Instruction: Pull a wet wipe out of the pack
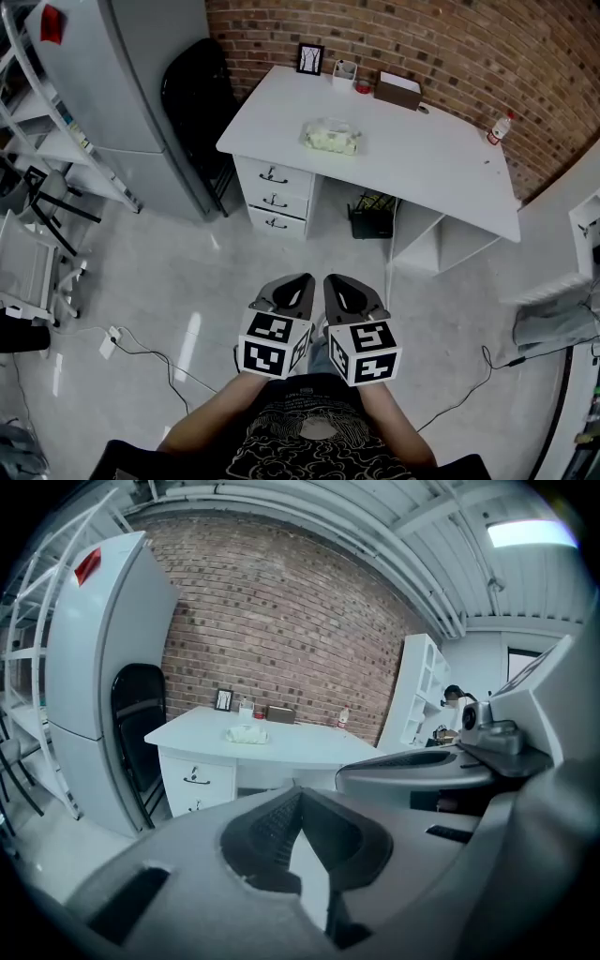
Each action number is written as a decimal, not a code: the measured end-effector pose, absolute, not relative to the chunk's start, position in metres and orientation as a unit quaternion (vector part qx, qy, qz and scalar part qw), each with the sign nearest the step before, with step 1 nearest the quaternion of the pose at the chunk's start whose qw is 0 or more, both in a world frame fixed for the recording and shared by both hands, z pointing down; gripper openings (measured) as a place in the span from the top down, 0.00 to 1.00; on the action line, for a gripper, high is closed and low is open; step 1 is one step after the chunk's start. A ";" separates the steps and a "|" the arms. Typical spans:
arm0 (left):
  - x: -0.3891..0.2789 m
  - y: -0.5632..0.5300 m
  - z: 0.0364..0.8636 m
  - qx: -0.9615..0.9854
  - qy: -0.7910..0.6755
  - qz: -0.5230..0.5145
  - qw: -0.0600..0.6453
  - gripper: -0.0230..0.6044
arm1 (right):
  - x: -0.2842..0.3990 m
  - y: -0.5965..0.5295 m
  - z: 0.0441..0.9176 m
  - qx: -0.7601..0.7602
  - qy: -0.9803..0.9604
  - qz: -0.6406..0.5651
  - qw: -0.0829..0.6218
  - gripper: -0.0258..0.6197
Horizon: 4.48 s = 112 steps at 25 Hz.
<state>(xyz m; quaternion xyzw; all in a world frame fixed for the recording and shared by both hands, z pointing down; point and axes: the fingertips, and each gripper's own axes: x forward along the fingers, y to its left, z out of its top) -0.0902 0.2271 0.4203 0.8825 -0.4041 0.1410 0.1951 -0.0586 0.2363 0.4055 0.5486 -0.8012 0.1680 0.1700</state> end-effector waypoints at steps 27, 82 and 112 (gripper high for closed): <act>-0.003 0.069 0.434 0.867 -0.417 0.178 0.206 0.94 | 0.025 0.078 0.422 0.517 -0.815 0.200 0.170 0.93; 0.038 -0.138 0.443 0.854 -0.446 0.168 0.208 0.94 | 0.060 -0.134 0.430 0.481 -0.835 0.191 0.184 0.93; 0.009 -0.259 0.458 0.864 -0.413 0.194 0.211 0.94 | 0.046 -0.252 0.471 0.520 -0.788 0.238 0.226 0.93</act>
